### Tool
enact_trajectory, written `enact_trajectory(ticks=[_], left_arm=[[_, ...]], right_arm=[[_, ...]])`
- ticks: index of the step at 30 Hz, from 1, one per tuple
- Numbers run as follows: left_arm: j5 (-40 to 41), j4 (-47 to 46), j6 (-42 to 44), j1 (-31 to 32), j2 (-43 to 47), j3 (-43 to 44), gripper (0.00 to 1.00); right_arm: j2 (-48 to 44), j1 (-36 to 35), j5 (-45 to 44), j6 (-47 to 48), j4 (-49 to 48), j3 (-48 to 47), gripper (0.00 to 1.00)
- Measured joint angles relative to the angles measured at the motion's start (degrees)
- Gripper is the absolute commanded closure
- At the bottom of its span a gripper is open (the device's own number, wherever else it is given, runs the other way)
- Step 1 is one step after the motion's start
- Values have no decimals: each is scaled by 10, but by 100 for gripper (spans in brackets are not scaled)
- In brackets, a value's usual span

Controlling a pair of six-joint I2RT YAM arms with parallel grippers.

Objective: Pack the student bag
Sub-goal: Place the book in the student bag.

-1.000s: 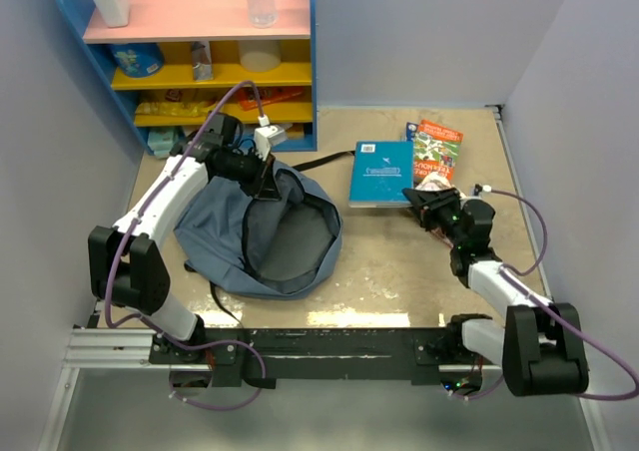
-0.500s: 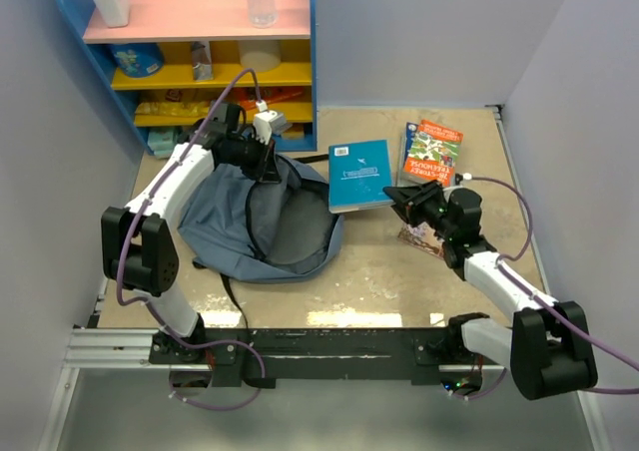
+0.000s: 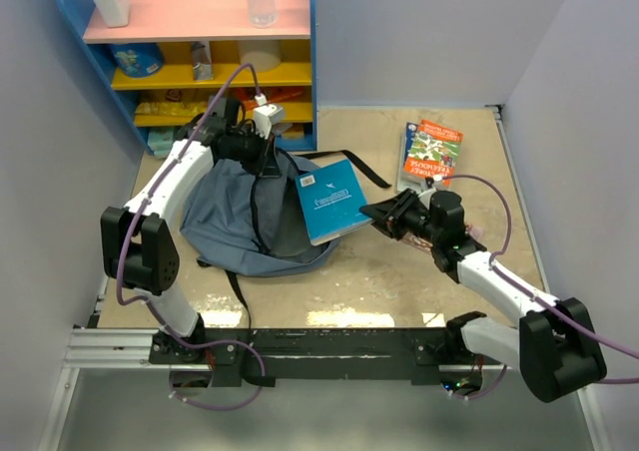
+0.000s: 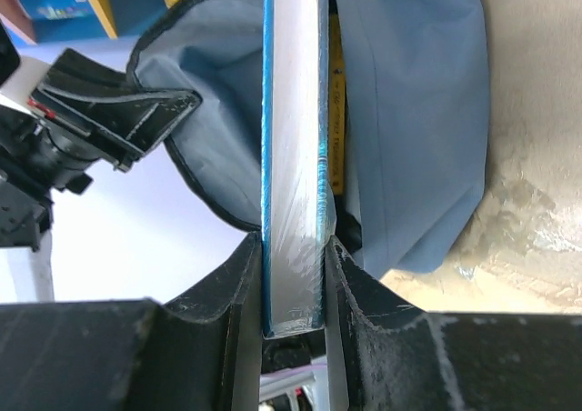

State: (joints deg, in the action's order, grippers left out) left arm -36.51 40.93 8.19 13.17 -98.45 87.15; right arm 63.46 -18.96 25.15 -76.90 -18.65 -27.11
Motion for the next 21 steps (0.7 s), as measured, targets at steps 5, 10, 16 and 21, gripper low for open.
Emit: enact_trajectory(ticks=[5,10,16,21], left_arm=[[-10,11,8,0,4,0,100],[-23,35,15,0,23,7,100],[-40,64,16,0,52,38,100],[-64,85,14,1,63,52,100]], right_arm=[[-1,-21,-4,9,11,-4,100],[36,-57,-6,9,-10,-10,100],[78,-107,-6,8,-28,-11,100],[126,-128,-19,-5,-92,-11,100]])
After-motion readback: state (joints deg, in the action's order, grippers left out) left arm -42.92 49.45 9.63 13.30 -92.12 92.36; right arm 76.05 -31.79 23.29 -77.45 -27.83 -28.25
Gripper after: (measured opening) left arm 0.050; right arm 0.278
